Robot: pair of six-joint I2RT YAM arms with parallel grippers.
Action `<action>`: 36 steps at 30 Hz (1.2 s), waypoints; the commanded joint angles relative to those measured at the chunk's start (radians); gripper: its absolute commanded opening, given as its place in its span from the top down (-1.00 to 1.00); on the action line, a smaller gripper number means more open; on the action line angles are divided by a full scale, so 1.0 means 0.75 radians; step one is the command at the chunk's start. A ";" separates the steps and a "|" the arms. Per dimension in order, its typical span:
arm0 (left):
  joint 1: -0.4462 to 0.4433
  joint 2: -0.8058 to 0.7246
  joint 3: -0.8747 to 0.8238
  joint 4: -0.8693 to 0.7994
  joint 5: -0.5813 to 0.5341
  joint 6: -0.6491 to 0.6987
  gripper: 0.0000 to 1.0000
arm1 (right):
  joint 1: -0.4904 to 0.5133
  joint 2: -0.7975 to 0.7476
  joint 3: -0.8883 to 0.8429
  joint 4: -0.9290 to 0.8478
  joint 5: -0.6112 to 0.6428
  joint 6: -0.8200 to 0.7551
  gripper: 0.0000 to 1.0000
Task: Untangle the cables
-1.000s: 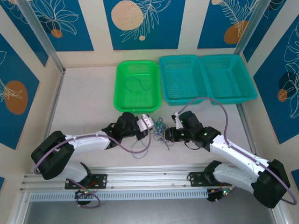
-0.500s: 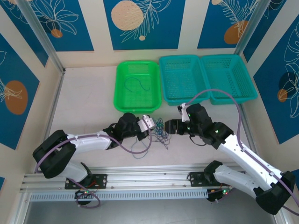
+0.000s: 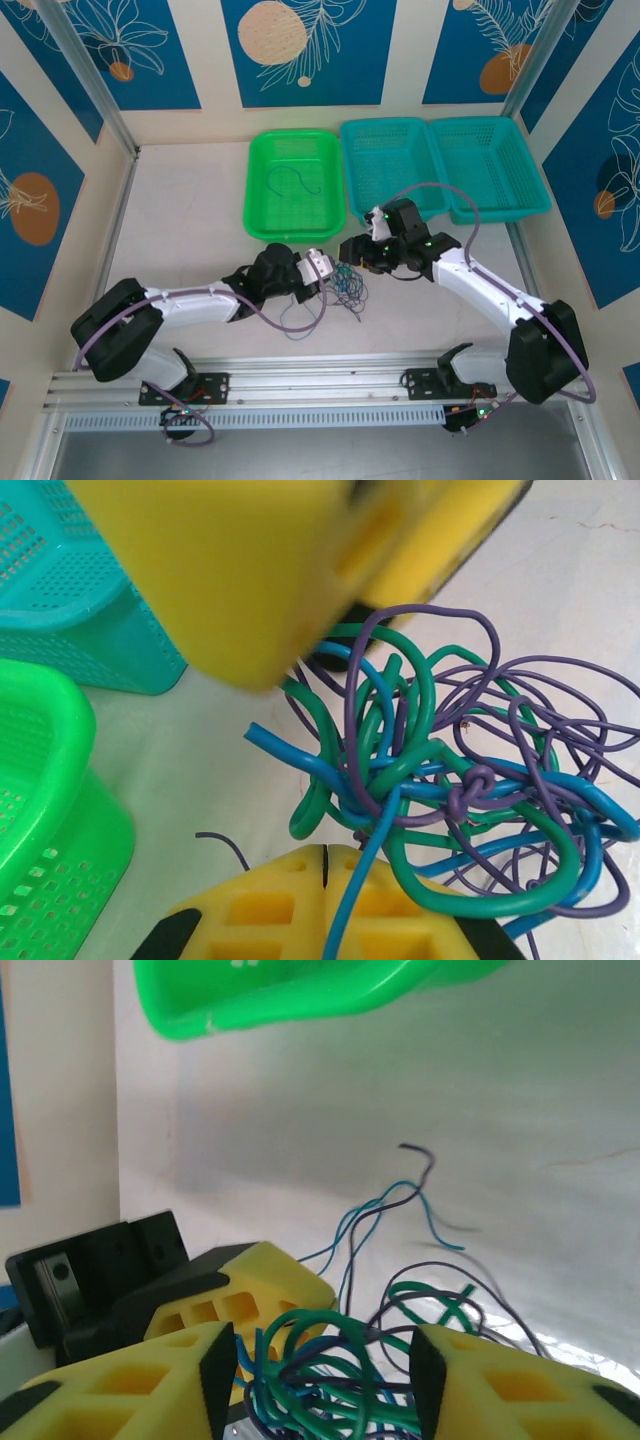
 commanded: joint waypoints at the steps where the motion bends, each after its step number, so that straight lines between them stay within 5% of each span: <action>1: -0.016 0.010 0.038 0.025 -0.040 0.012 1.00 | 0.014 0.034 -0.039 0.093 -0.176 0.074 0.11; 8: -0.016 0.015 0.029 0.052 -0.076 -0.013 1.00 | 0.013 0.039 -0.091 0.116 -0.130 0.124 1.00; 16: -0.014 -0.103 -0.048 -0.093 -0.342 -0.203 1.00 | -0.133 -0.181 -0.166 -0.099 0.315 0.203 1.00; 21: -0.012 -0.337 -0.242 -0.066 -0.373 -0.386 1.00 | -0.514 -0.346 -0.429 0.009 0.142 0.316 1.00; 24: -0.006 -0.474 -0.306 -0.101 -0.431 -0.424 1.00 | -0.636 -0.358 -0.467 0.003 0.084 0.304 1.00; 31: 0.002 -0.621 -0.337 -0.127 -0.410 -0.376 1.00 | -0.589 -0.379 -0.417 0.037 -0.016 0.155 1.00; 32: 0.002 -0.618 -0.338 -0.120 -0.403 -0.371 1.00 | -0.532 -0.394 -0.397 0.037 -0.008 0.114 0.97; 33: 0.002 -0.610 -0.339 -0.110 -0.387 -0.368 1.00 | -0.475 -0.406 -0.377 0.035 0.003 0.067 0.73; 34: 0.002 -0.597 -0.340 -0.093 -0.354 -0.359 1.00 | -0.386 -0.416 -0.339 0.003 0.045 0.006 0.15; 36: 0.003 -0.558 -0.333 -0.055 -0.266 -0.343 1.00 | -0.210 -0.427 -0.245 -0.107 0.232 -0.073 -0.56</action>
